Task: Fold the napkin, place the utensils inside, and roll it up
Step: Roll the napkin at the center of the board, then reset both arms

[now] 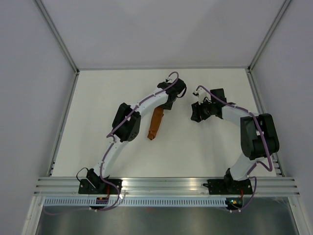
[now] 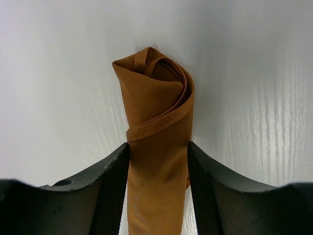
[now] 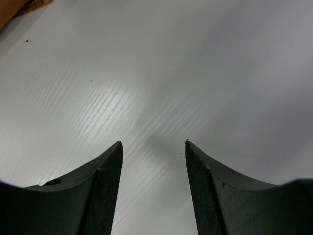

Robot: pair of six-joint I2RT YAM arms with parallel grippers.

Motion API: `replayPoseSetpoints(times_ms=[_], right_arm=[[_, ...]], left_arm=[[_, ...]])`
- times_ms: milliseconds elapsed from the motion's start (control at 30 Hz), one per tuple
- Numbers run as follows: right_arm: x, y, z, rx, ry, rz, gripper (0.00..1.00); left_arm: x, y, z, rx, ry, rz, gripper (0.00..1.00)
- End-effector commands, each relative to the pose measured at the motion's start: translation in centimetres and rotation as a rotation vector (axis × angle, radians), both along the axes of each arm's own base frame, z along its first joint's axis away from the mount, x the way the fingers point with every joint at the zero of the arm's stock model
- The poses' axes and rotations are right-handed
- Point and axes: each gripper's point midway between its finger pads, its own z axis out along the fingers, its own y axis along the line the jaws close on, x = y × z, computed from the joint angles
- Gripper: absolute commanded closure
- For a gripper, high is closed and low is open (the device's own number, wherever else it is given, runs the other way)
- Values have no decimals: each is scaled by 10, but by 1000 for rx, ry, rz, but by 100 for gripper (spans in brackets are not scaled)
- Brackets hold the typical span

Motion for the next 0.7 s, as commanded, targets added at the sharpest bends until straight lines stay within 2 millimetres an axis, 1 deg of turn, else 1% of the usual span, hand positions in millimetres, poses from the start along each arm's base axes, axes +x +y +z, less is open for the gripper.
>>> replayPoseSetpoints(times_ms=[0,67,100,133,167,233,333,533,600,667], right_arm=[[11,0,16,2,-51,3,40],[12,1,17,5,-49,6,40],[13,1,18,7,-51,5,40],[12,1,17,6,-48,5,40],[12,1,17,7,-47,4,40],[12,1,16,4,-45,5,40],[12,1,14,2,-40,6,40],[11,0,14,-2,-37,6,40],[10,0,13,-6,-35,9,40],[10,-1,14,-9,-37,10,40]], left_arm=[[9,-7,36,-130,-51,18,44],[11,-4,35,-144,-52,27,44],[11,-5,40,-161,-57,26,43],[12,-6,43,-177,-66,27,43],[12,-5,41,-188,-59,28,43],[14,-6,48,-216,-75,26,43],[14,-5,50,-230,-72,24,43],[13,-5,46,-246,-63,24,43],[14,-6,49,-259,-77,27,44],[16,-7,58,-285,-100,29,43]])
